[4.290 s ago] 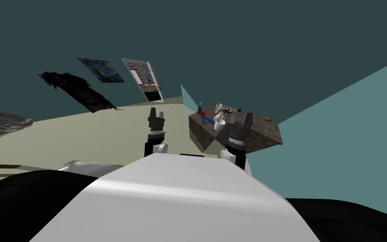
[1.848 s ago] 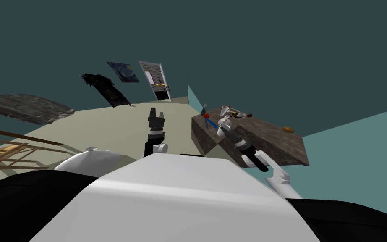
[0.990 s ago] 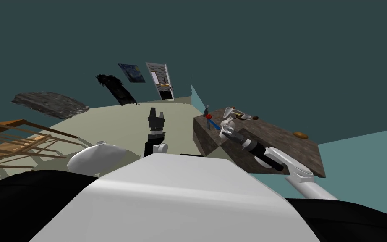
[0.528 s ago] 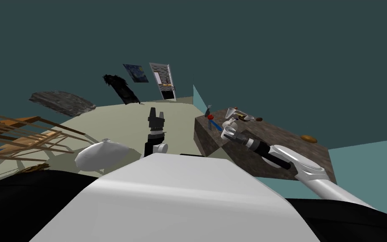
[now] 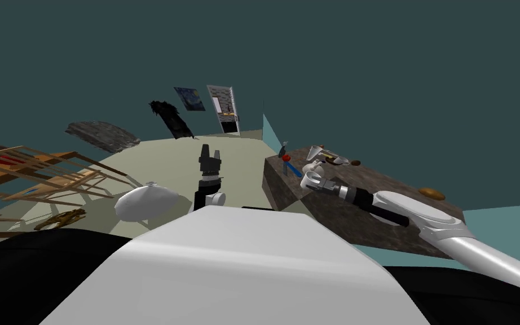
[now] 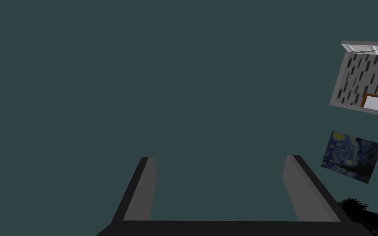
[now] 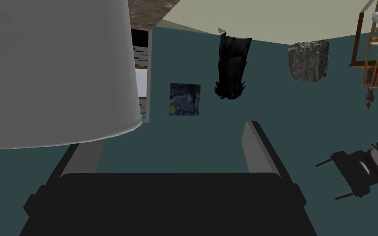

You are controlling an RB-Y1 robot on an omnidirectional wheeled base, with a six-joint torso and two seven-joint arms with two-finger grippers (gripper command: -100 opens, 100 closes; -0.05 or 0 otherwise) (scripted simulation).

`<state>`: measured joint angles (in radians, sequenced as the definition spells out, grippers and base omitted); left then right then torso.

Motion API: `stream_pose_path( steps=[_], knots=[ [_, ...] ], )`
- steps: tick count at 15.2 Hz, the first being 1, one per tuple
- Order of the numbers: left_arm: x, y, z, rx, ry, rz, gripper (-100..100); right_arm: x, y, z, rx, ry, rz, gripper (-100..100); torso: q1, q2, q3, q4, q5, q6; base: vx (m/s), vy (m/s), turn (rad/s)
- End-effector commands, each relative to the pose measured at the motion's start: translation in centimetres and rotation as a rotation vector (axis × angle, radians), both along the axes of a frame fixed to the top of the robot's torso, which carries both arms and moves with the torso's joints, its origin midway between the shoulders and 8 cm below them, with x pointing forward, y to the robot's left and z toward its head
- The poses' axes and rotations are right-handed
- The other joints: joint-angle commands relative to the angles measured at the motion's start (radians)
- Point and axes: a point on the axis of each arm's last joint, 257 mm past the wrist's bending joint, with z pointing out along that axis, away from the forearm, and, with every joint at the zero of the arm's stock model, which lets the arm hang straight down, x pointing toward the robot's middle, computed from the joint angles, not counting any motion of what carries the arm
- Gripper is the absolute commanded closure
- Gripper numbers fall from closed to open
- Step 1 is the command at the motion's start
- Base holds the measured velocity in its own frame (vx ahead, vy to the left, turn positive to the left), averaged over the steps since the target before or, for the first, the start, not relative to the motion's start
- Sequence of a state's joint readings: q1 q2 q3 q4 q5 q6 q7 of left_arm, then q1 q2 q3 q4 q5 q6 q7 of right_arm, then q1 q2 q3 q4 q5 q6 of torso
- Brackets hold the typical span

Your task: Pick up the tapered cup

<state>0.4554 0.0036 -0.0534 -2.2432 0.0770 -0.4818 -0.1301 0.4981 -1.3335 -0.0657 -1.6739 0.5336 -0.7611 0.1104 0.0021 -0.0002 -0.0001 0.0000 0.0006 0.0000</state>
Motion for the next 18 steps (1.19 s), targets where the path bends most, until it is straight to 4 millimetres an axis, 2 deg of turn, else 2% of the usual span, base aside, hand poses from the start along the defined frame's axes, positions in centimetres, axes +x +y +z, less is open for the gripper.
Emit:
stream_pose_path(
  steps=[1, 3, 4, 5, 6, 7, 8, 10, 11, 12, 13, 14, 15, 16, 17, 18],
  knots=[
    [0.0, 0.0, 0.0, 0.0, 0.0, 0.0, 0, -0.5, -1.7, -0.8, -0.078, 0.031, 0.017, -100, 0.0, 0.0, 0.0, 0.0, 0.0, 0.0, -0.01, 0.03, 0.092],
    [0.0, 0.0, 0.0, 0.0, 0.0, 0.0, 0, -0.4, -1.9, -0.6, -0.098, 0.034, 0.027, -100, 0.001, 0.0, 0.0, 0.0, 0.0, 0.0, -0.009, 0.026, 0.065],
    [0.0, 0.0, 0.0, 0.0, 0.0, 0.0, 0, -0.9, -3.4, -1.3, -0.158, 0.061, 0.04, -100, 0.0, 0.0, 0.0, 0.0, 0.0, 0.0, -0.007, 0.028, 0.082],
    [0.0, 0.0, 0.0, 0.0, 0.0, 0.0, 0, -0.8, -3.5, -1.1, -0.172, 0.063, 0.047, -100, 0.0, 0.0, 0.0, 0.0, 0.0, 0.0, -0.009, 0.03, 0.083],
    [0.0, 0.0, 0.0, 0.0, 0.0, 0.0, 0, -1.5, -4.9, -1.8, -0.224, 0.09, 0.057, -100, 0.001, 0.0, 0.0, 0.0, 0.0, 0.0, -0.005, 0.042, 0.104],
    [0.0, 0.0, 0.0, 0.0, 0.0, 0.0, 0, -1.3, -5.1, -1.5, -0.243, 0.093, 0.066, -100, 0.001, 0.0, 0.0, 0.0, 0.0, 0.0, -0.005, 0.048, 0.105],
    [0.0, 0.0, 0.0, 0.0, 0.0, 0.0, 0, -2.0, -6.5, -2.2, -0.29, 0.121, 0.075, -100, 0.002, 0.0, 0.0, 0.0, 0.0, 0.0, -0.017, 0.05, 0.145],
    [0.0, 0.0, 0.0, 0.0, 0.0, 0.0, 0, -1.9, -6.7, -1.8, -0.31, 0.124, 0.085, -100, 0.002, 0.0, 0.0, 0.0, 0.0, 0.0, -0.013, 0.038, 0.074],
    [0.0, 0.0, 0.0, 0.0, 0.0, 0.0, 0, -2.5, -8.2, -2.2, -0.367, 0.154, 0.101, -100, 0.001, 0.0, 0.0, 0.0, 0.0, 0.0, -0.004, 0.035, 0.064],
    [0.0, 0.0, 0.0, 0.0, 0.0, 0.0, 0, -2.4, -8.3, -2.1, -0.373, 0.155, 0.104, -100, 0.001, 0.0, 0.0, 0.0, 0.0, 0.0, -0.005, 0.037, 0.077],
    [0.0, 0.0, 0.0, 0.0, 0.0, 0.0, 0, -3.1, -9.7, -2.4, -0.425, 0.184, 0.118, -100, 0.001, 0.0, 0.0, 0.0, 0.0, 0.0, -0.007, 0.048, 0.1],
    [0.0, 0.0, 0.0, 0.0, 0.0, 0.0, 0, -3.0, -9.7, -2.2, -0.433, 0.186, 0.122, -100, 0.002, 0.0, 0.0, 0.0, 0.0, 0.0, -0.003, 0.054, 0.094],
    [0.0, 0.0, 0.0, 0.0, 0.0, 0.0, 0, -3.7, -11.1, -2.4, -0.483, 0.215, 0.137, -100, 0.002, 0.0, 0.0, 0.0, 0.001, 0.0, -0.002, 0.057, 0.108],
    [0.0, 0.0, 0.0, 0.0, 0.0, 0.0, 0, -3.6, -11.2, -2.3, -0.489, 0.216, 0.14, -100, 0.003, 0.0, 0.0, 0.0, 0.001, 0.0, -0.004, 0.049, 0.095],
    [0.0, 0.0, 0.0, 0.0, 0.0, 0.0, 0, -4.2, -12.5, -2.3, -0.538, 0.245, 0.155, -100, 0.003, 0.0, 0.0, 0.0, 0.001, 0.0, -0.008, 0.059, 0.132],
    [0.0, 0.0, 0.0, 0.0, 0.0, 0.0, 0, -4.2, -12.5, -2.3, -0.54, 0.246, 0.156, -100, 0.003, 0.0, 0.0, 0.0, 0.001, -0.001, -0.01, 0.056, 0.084]
  ],
)
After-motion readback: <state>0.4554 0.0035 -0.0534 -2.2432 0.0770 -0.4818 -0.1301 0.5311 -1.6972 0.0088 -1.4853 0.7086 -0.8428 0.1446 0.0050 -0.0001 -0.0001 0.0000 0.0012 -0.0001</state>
